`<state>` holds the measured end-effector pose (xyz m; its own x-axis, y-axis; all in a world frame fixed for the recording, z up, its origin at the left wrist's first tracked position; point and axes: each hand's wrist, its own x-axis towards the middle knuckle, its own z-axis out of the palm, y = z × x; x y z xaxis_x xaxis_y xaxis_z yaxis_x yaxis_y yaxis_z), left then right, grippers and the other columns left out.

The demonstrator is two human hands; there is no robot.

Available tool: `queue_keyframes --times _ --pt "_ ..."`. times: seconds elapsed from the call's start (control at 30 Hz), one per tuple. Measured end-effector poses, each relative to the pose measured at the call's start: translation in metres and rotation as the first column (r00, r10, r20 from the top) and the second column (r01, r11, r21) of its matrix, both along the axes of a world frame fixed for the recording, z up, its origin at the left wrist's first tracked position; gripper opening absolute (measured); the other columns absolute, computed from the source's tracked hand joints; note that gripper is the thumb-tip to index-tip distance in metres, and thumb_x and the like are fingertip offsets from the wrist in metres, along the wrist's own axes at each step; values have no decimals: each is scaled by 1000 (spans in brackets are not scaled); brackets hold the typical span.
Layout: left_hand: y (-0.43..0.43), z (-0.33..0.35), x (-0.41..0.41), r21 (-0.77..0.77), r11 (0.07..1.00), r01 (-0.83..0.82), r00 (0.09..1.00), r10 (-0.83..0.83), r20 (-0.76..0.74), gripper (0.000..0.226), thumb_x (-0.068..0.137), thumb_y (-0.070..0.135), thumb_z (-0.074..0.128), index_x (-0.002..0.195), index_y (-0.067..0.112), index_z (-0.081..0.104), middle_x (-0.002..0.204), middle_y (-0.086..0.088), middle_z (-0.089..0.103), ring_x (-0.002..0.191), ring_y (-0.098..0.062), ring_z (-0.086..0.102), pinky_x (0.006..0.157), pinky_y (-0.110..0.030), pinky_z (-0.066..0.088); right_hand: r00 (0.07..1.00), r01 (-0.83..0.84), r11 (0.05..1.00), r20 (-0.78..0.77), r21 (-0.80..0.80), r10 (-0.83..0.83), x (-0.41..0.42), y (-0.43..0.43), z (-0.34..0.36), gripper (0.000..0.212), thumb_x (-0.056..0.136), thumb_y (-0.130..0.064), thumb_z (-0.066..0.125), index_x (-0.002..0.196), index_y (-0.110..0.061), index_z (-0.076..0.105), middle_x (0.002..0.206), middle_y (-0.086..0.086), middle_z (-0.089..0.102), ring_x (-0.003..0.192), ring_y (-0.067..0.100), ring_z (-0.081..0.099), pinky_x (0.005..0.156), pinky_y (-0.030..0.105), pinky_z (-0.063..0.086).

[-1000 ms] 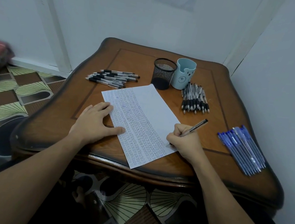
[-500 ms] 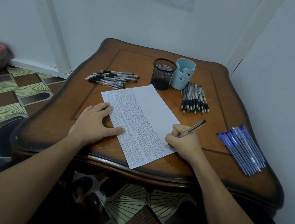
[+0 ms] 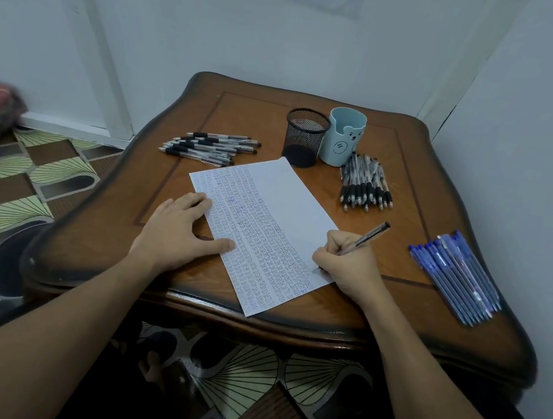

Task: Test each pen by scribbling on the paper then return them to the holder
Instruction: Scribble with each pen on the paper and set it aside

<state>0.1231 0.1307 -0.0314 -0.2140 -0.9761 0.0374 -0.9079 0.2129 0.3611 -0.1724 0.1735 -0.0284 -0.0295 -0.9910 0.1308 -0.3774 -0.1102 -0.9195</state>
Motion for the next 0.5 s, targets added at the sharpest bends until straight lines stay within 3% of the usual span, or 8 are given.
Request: queue_keyframes --times 0.13,0.4,0.5 --pt "0 0 0 3 1000 -3 1000 3 -2 123 52 97 31 150 23 32 159 7 23 145 -10 18 120 -36 5 998 10 1000 66 17 -11 -1 0 2 43 73 15 60 52 -11 34 50 1 28 44 9 35 47 23 33" --pt "0 0 0 6 1000 -3 1000 3 0 122 53 96 32 150 23 32 159 7 23 145 -12 18 120 -37 6 1000 -2 1000 -9 2 2 -1 -2 -1 48 73 3 65 47 -22 34 47 -4 34 49 16 38 53 24 33" --pt "0 0 0 7 1000 -3 1000 3 -2 121 53 96 33 150 24 32 159 7 23 145 -11 18 120 -37 5 981 53 998 184 26 -57 -5 -5 0 48 79 17 58 52 -16 36 45 -7 37 43 7 39 46 20 38"
